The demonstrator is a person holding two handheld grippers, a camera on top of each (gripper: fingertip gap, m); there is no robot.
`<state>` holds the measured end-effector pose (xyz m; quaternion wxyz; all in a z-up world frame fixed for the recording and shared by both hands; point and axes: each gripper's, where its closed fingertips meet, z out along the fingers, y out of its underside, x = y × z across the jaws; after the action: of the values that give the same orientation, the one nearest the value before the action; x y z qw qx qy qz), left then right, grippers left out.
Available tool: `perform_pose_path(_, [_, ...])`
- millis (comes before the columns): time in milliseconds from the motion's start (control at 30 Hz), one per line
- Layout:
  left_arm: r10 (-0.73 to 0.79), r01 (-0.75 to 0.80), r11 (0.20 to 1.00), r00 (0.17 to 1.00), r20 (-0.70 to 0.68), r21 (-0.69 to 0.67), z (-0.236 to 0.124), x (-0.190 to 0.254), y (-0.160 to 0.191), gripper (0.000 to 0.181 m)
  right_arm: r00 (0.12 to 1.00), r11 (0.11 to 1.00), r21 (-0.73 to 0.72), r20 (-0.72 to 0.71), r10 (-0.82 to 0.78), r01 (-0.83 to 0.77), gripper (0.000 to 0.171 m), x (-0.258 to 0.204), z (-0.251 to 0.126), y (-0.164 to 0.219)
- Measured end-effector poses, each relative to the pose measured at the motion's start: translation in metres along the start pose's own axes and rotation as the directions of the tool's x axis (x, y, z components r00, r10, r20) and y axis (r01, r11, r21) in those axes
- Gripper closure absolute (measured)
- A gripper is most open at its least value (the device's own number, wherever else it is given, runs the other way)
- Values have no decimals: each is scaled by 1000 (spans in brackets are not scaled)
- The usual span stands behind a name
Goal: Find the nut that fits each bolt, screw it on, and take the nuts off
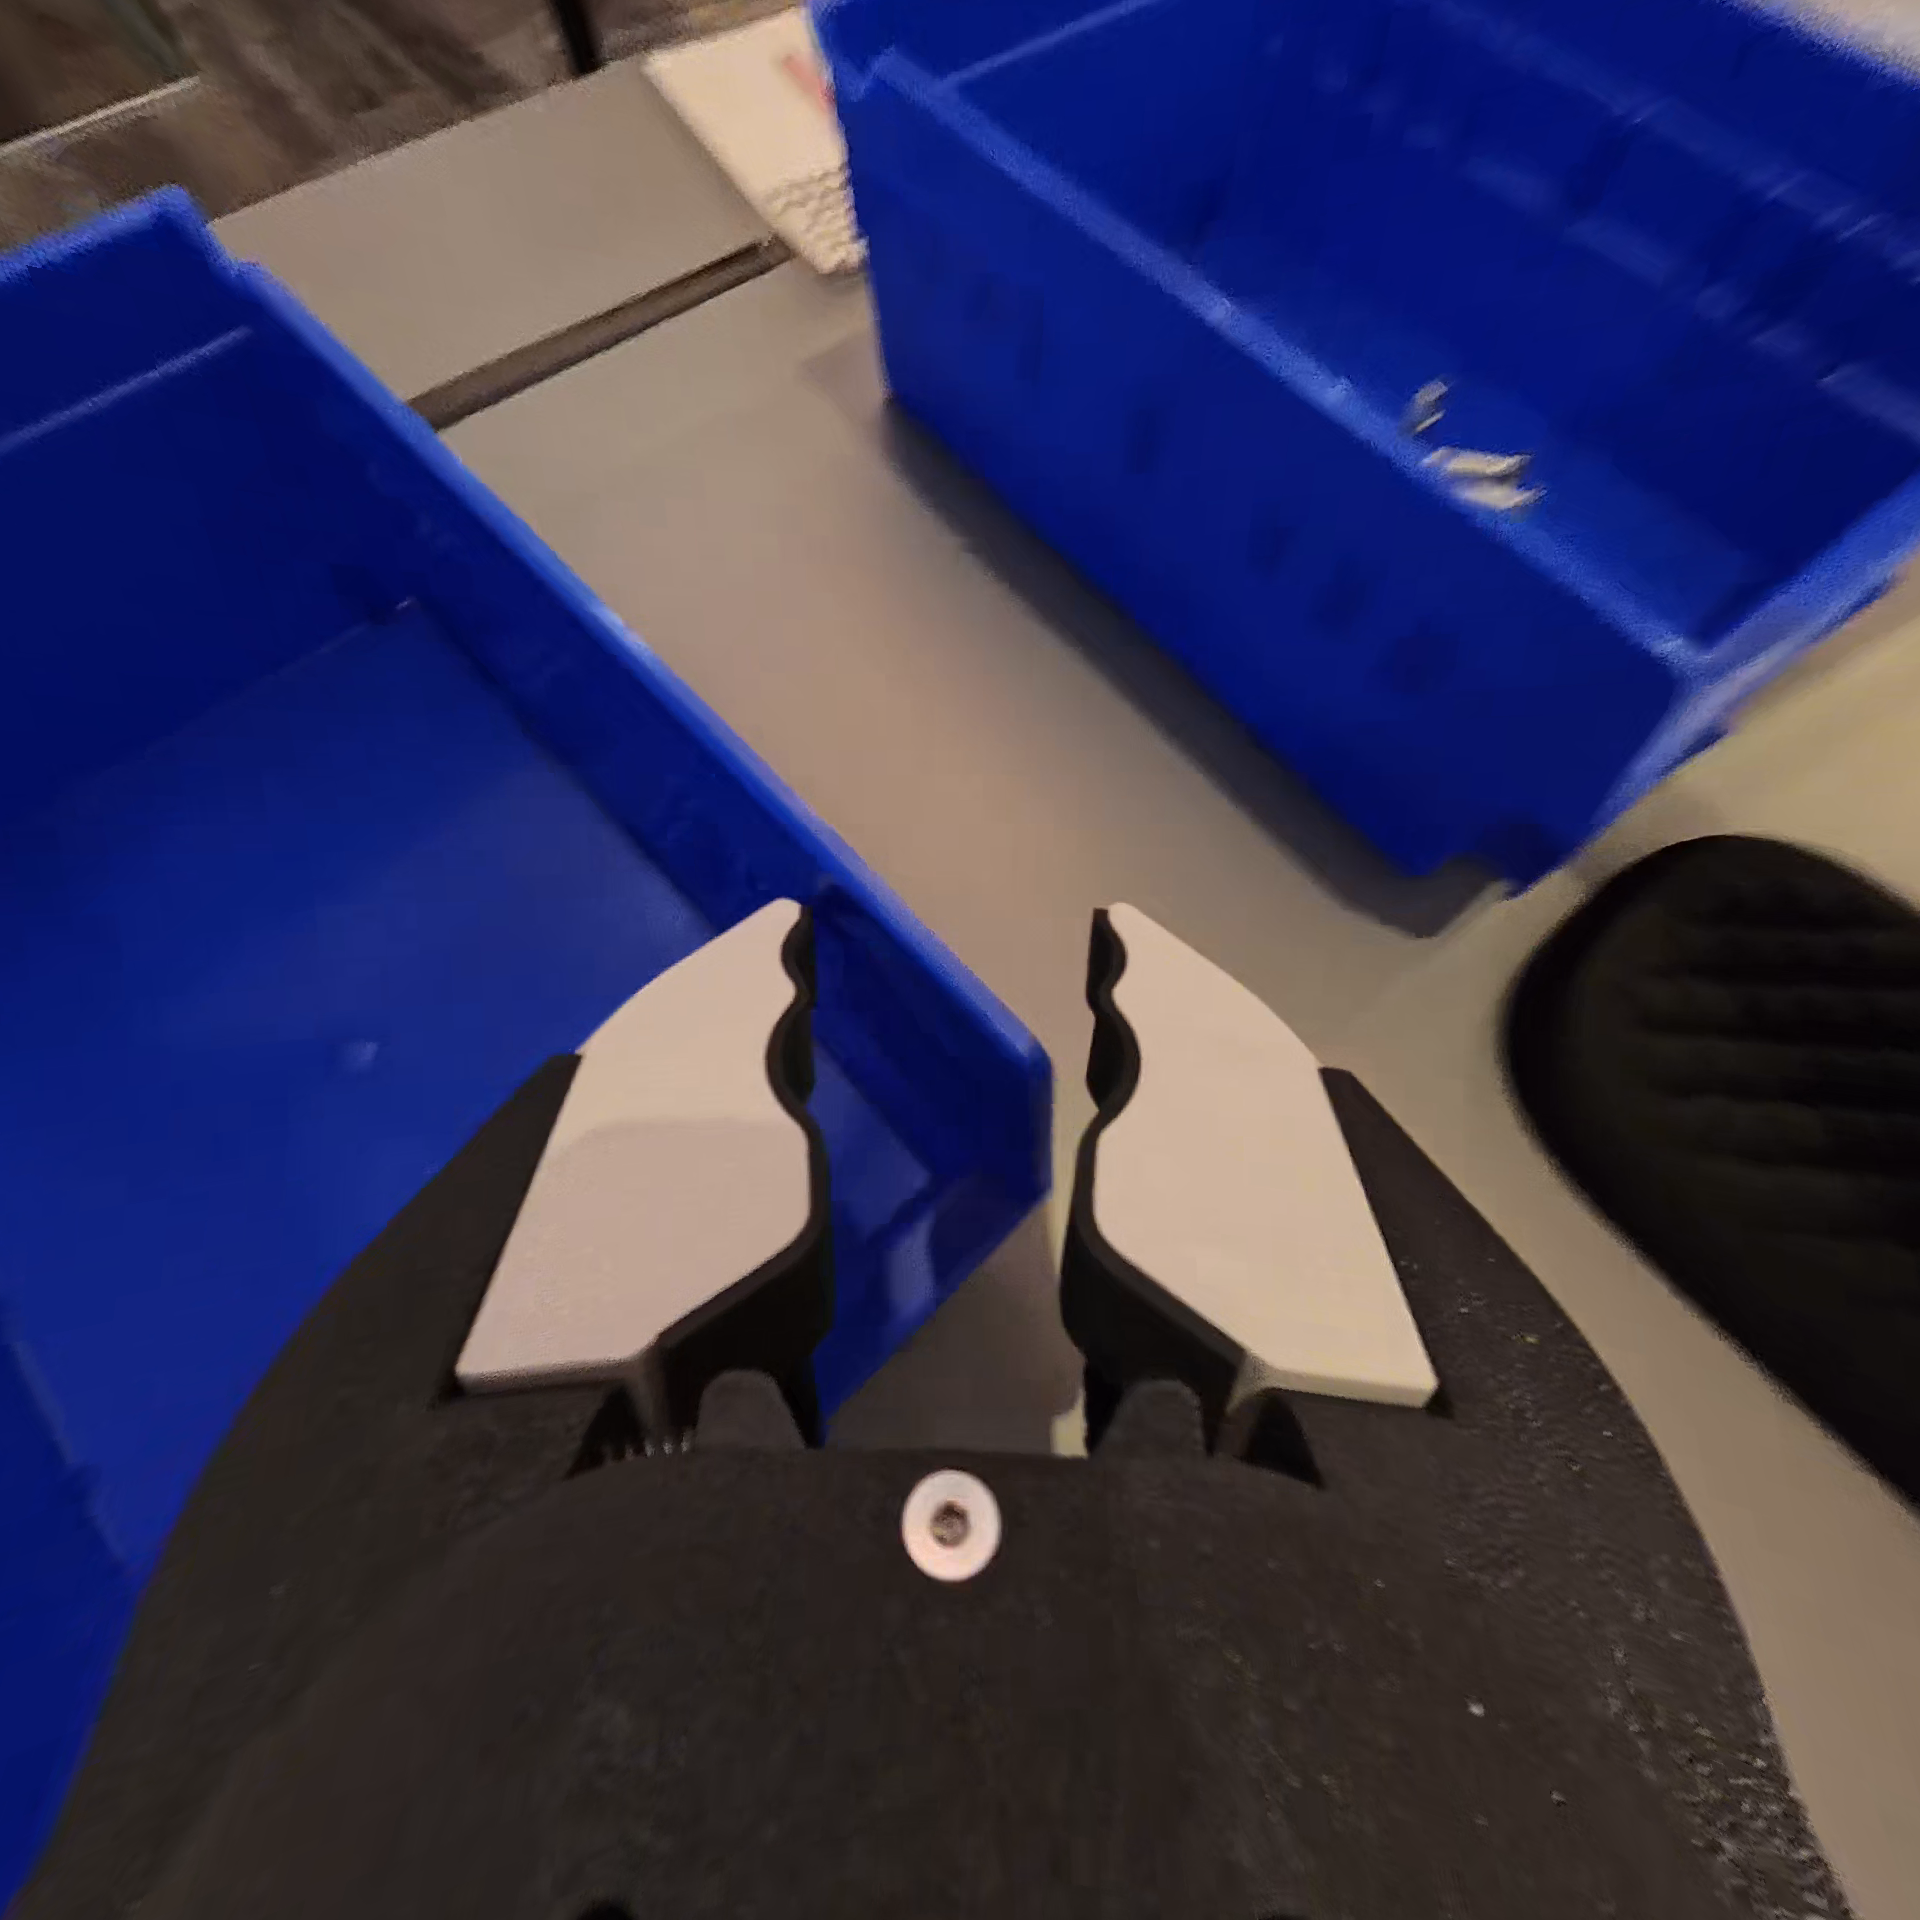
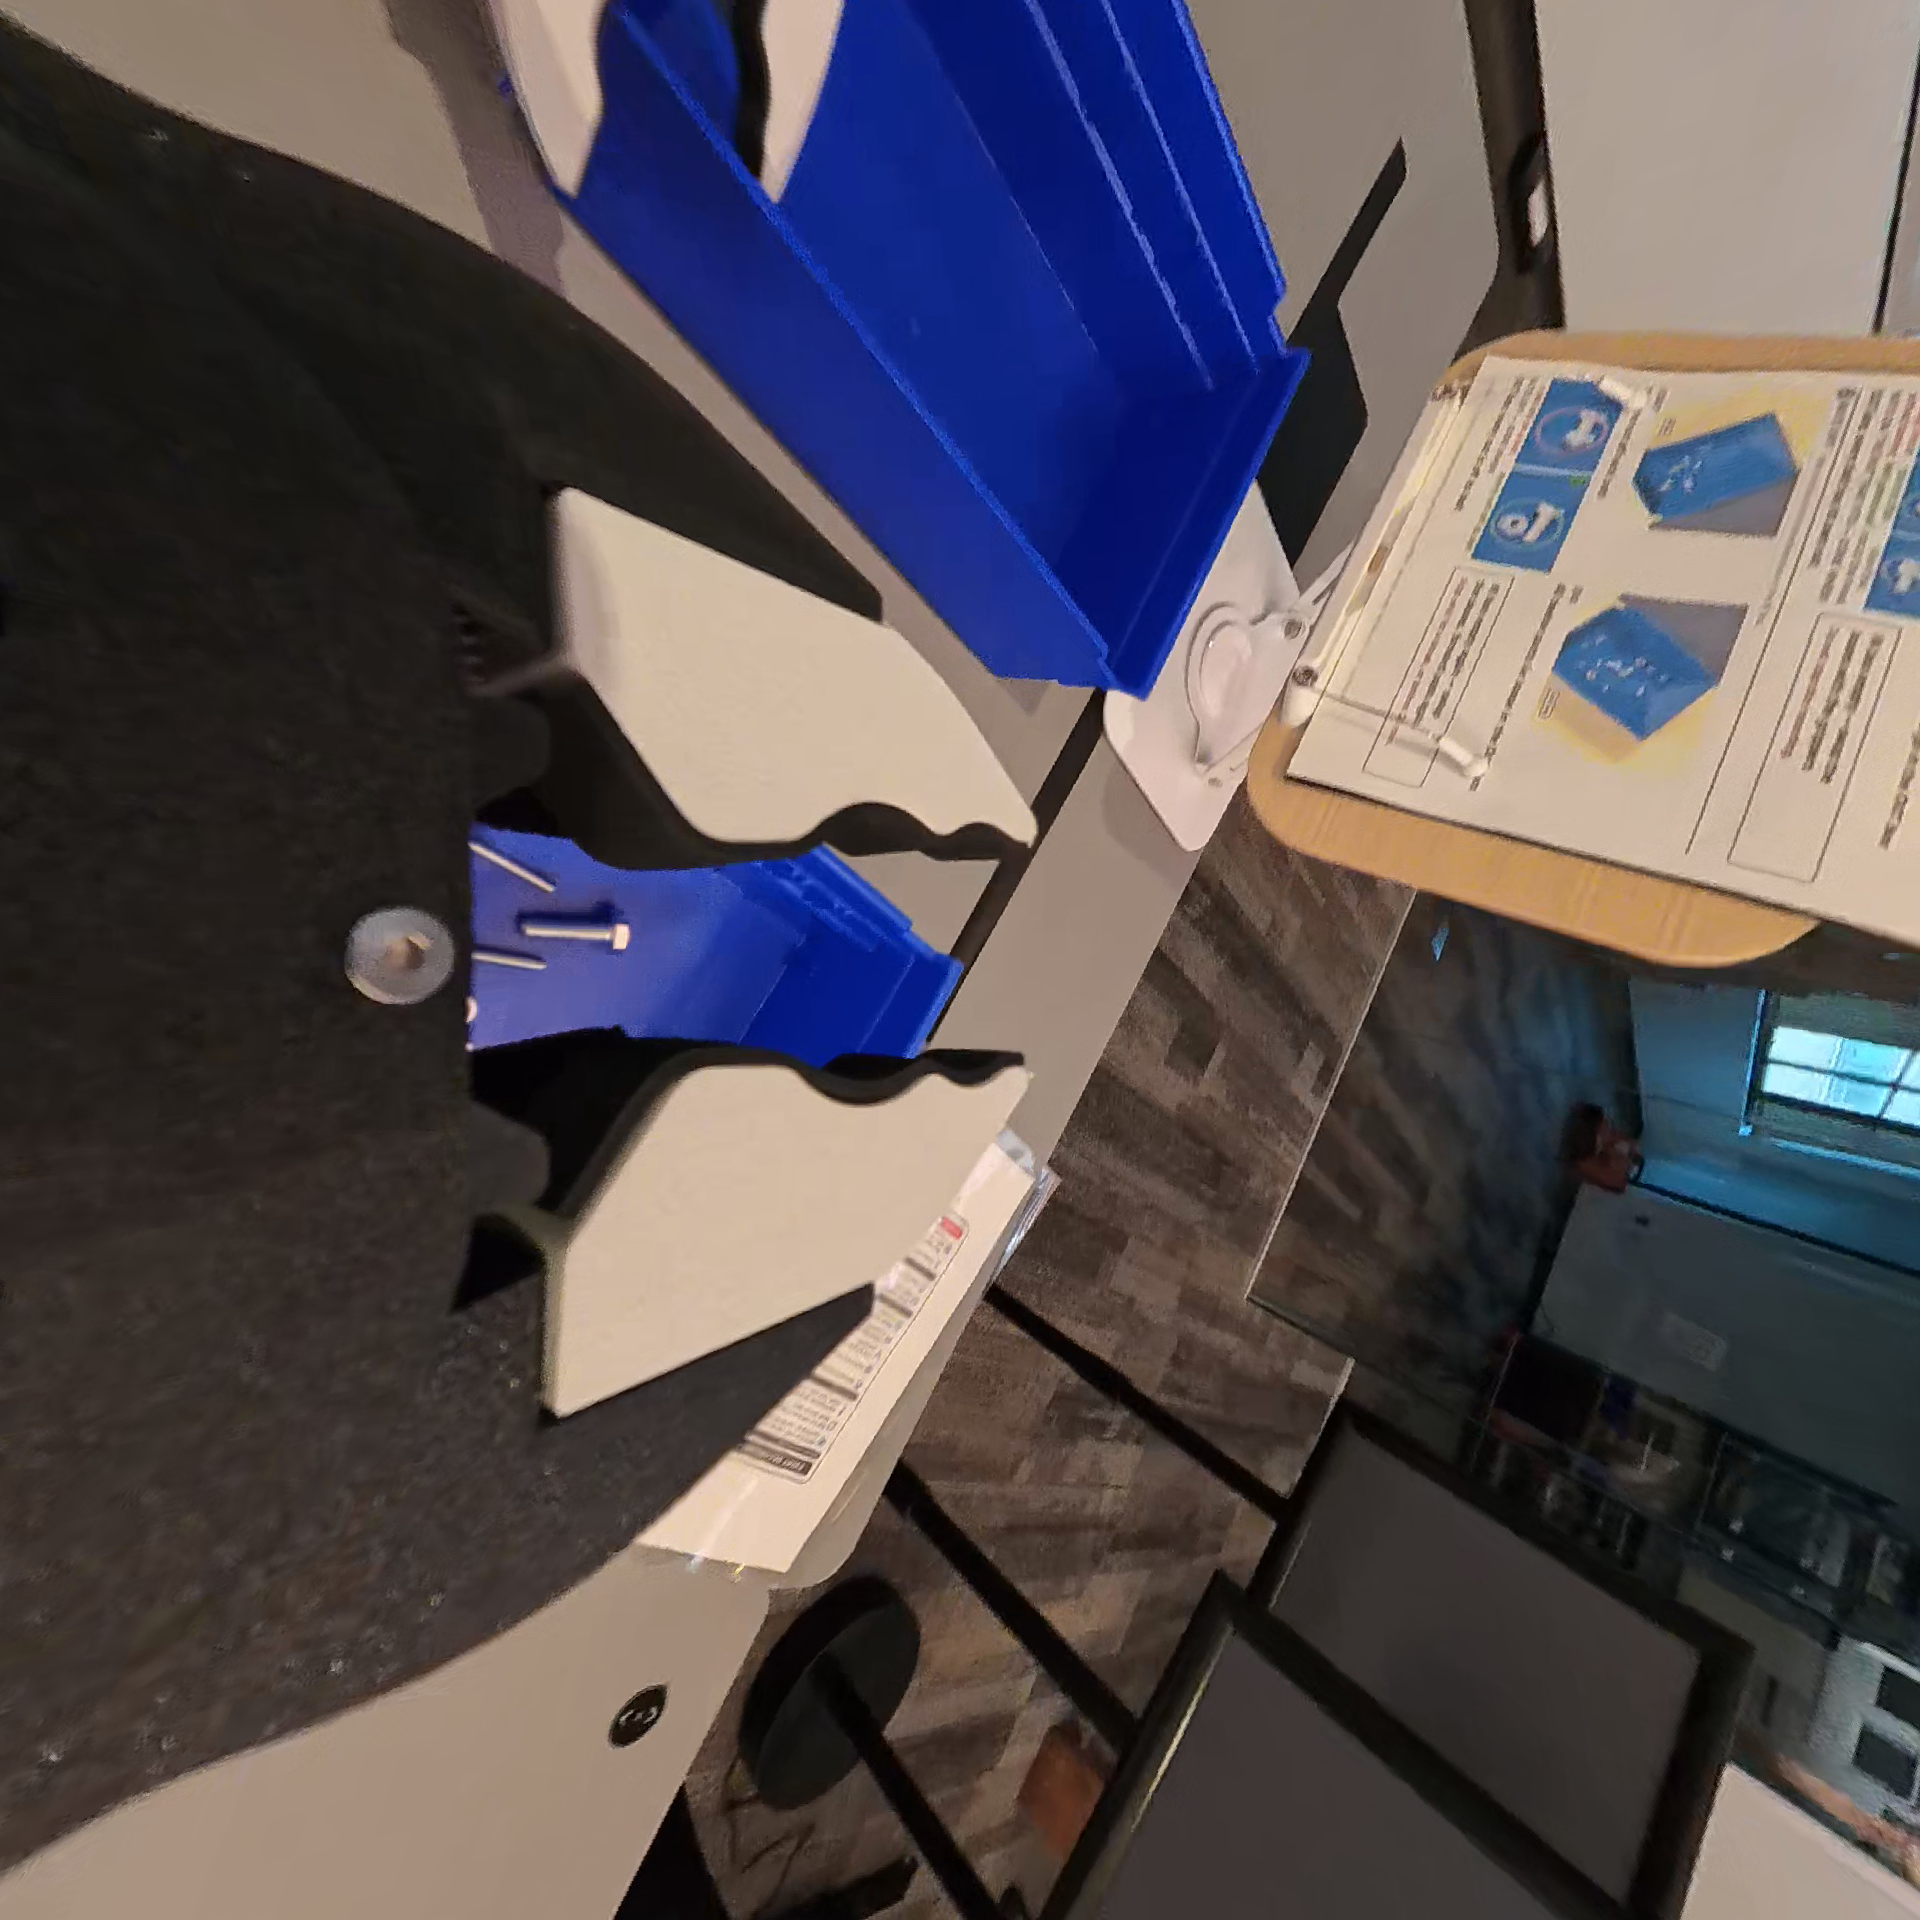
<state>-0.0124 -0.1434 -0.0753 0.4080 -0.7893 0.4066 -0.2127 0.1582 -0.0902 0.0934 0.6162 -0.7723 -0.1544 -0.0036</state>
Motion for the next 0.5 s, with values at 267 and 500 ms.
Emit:
perform_pose_path(267, [56, -67, 969, 997, 52, 239, -100, -24, -10, 132, 992, 990, -142, -125, 4, -22, 135, 42, -10, 39])
perform_pose_path(500, [-125, 39, 971, 923, 363, 234, -164, -159, 34, 141, 984, 988, -34, -100, 145, -149, 135, 57, -26, 34])
